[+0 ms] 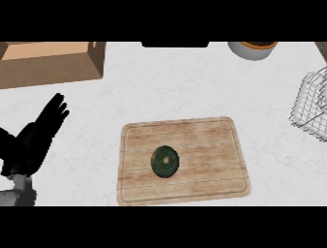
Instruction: Pick the lemon from the cutting board and place it in the tiered basket
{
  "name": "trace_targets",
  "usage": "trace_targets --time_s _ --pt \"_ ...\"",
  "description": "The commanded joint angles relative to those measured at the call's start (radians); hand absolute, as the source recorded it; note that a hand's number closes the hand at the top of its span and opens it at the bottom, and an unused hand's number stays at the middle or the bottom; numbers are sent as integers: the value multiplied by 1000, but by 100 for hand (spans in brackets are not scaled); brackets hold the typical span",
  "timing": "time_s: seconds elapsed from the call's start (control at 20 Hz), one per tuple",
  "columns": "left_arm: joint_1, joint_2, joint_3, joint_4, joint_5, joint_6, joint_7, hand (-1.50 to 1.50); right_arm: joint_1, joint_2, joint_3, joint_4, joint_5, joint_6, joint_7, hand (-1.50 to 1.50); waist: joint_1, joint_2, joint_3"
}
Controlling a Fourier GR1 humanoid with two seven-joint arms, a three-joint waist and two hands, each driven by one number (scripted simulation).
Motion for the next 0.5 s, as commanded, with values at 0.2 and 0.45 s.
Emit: trace_targets --time_s 0.2,0.45 --pt "39 -2 26 -5 -9 -41 -22 0 -62 71 30 87 108 -39 -32 150 -2 -1 0" --pt "59 -49 -15 -106 -54 24 34 0 -154 134 92 196 213 -141 -45 150 3 -1 0"
